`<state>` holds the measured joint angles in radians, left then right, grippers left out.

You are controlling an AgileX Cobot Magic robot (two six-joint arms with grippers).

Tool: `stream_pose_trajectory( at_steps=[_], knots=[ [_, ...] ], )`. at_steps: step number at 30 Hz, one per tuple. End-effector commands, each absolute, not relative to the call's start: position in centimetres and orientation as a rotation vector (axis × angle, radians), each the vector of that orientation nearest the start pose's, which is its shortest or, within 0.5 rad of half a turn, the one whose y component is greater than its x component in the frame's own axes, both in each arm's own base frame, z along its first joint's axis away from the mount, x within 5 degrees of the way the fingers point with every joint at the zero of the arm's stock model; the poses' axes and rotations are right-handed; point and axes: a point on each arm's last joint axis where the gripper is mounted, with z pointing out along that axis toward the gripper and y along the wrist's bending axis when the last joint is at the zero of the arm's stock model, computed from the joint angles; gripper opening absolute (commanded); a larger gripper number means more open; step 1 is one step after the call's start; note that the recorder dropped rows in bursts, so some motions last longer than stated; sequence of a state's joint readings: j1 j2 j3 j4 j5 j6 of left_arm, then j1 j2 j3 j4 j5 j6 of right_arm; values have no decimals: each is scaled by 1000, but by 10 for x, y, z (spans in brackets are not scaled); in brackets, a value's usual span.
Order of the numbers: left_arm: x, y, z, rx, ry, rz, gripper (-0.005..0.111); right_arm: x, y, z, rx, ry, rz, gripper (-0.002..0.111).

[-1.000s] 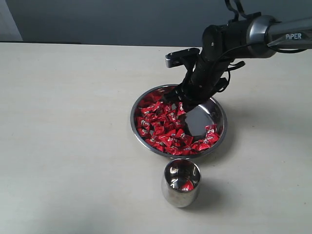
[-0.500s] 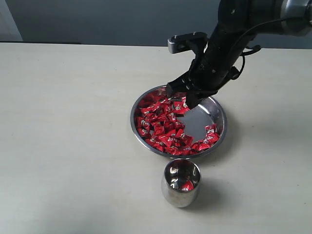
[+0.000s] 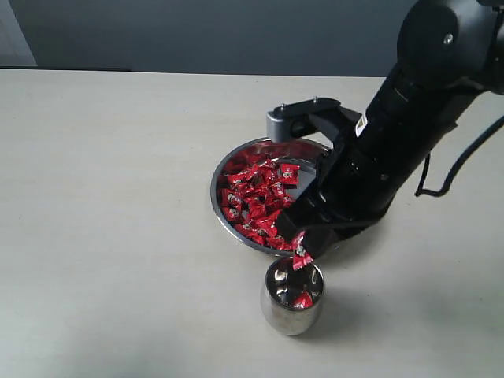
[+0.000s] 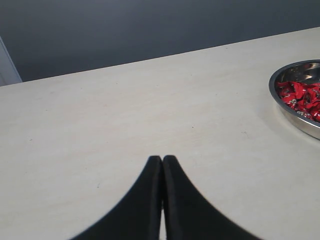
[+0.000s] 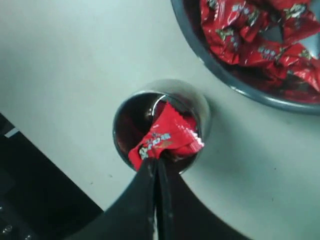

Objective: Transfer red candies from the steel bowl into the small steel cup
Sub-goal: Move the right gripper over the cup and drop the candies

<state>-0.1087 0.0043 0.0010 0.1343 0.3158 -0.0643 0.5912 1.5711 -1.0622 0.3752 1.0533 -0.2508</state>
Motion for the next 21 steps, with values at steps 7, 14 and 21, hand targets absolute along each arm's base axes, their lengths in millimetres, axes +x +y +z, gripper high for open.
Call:
stream_pose_trajectory(
  at_steps=[7, 14, 21],
  knots=[
    [54, -3, 186, 125, 1785, -5, 0, 213, 183, 218, -987, 2942, 559, -1],
    [54, -3, 186, 125, 1785, -5, 0, 214, 184, 217, -1010, 2903, 585, 2],
    [54, -3, 186, 125, 1785, -5, 0, 213, 186, 218, -1022, 2895, 621, 30]
  ],
)
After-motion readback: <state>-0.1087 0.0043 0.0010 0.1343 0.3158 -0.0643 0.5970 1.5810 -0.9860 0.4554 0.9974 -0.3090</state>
